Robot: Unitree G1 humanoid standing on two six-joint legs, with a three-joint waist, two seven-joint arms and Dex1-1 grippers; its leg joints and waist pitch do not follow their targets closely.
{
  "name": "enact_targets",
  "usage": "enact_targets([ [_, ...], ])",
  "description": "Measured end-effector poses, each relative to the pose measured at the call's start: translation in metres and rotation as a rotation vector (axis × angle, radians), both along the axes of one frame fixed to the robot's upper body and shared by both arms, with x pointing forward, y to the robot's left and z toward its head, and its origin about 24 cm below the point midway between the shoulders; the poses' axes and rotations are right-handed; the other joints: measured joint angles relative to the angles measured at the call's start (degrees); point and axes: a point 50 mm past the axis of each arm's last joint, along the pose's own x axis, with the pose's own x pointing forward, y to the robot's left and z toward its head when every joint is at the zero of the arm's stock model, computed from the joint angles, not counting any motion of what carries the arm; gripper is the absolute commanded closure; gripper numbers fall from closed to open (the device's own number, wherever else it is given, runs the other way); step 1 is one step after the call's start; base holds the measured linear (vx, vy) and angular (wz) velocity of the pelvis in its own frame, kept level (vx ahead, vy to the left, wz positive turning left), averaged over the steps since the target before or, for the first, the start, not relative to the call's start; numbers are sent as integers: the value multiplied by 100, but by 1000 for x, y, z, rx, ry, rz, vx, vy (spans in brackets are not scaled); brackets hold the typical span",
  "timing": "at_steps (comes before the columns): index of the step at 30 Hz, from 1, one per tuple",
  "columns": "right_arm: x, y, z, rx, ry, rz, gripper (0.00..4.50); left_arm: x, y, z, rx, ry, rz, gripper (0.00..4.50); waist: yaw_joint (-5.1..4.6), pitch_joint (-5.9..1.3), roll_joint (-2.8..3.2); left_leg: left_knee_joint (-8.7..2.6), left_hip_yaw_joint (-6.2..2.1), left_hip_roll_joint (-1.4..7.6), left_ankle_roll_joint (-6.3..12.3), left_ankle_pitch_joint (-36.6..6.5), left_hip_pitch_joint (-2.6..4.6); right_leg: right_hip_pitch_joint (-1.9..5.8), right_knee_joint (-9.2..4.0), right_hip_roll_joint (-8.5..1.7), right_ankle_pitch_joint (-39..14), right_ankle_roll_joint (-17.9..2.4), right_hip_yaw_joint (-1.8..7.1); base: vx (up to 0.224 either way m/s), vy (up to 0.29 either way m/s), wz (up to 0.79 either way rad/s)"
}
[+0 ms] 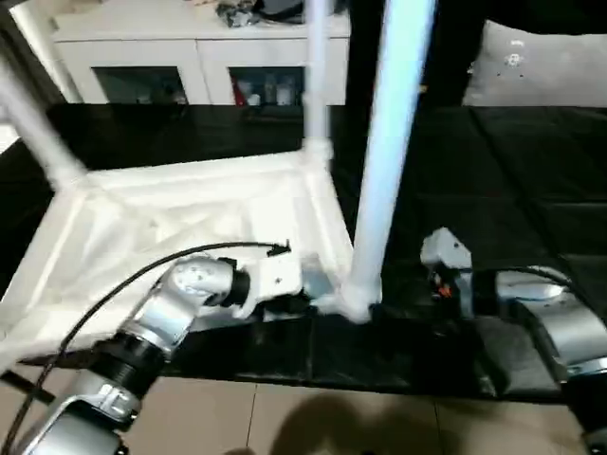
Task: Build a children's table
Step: Rotate leg to tighten
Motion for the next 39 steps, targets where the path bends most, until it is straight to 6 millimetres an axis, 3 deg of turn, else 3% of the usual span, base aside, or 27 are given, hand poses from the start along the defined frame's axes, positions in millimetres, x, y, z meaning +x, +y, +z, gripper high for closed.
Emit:
enact_targets([
  [4, -6, 6, -1, -7, 10, 119, 5, -5, 2, 1, 8, 42, -93, 450, 90, 0, -1, 1, 4, 0, 5, 3, -2, -1, 1, -2, 1, -1, 1, 0, 0, 0],
  [5, -7, 7, -1, -6, 16, 137, 33, -6, 2, 1, 10, 48, -105, 450, 110, 0, 0, 1, 4, 0, 11, 6, -2, -2, 2, -2, 1, -1, 2, 0, 0, 0],
  [11, -13, 19, -3, 10, 42, 242, 78, -10, 4, 1, 13, 76, -181, 450, 168, 0, 0, 3, 5, 2, 11, 7, -1, -3, 7, -2, 1, -1, 2, 0, 0, 0],
  [21, -16, 28, -6, 30, 23, 289, 168, -8, 6, 0, 13, 80, -201, 450, 162, -1, 0, 7, 7, 3, -1, 0, 1, 0, 12, -3, 2, -3, 3, 0, 0, 0],
  [27, -18, 28, -8, 50, 39, 270, 180, -9, 7, -1, 0, 104, -186, 450, 157, -1, -1, 7, 8, 3, -1, 0, 4, 1, 14, -3, 1, -2, 4, 0, 0, 0],
  [32, -17, 33, -11, 82, 57, 158, 182, -8, 8, -2, -32, 158, -55, 450, 125, -4, 2, 8, 21, 5, -10, -2, 33, 11, 28, -2, -9, 16, 13, 0, 0, 0],
  [35, -5, 42, -18, 116, 32, -57, 183, -3, 9, -6, -67, 165, 131, 450, -55, 1, -10, 5, 32, 7, -29, 9, 65, 22, 32, -2, -12, 22, 16, 0, 0, 0],
  [39, 13, 50, -23, 134, -21, -360, 183, 2, -11, -10, -133, 153, 341, 450, -340, 0, -10, 3, 33, 6, -33, 11, 75, 29, -1, -3, -13, 23, 11, 0, 0, 0],
])
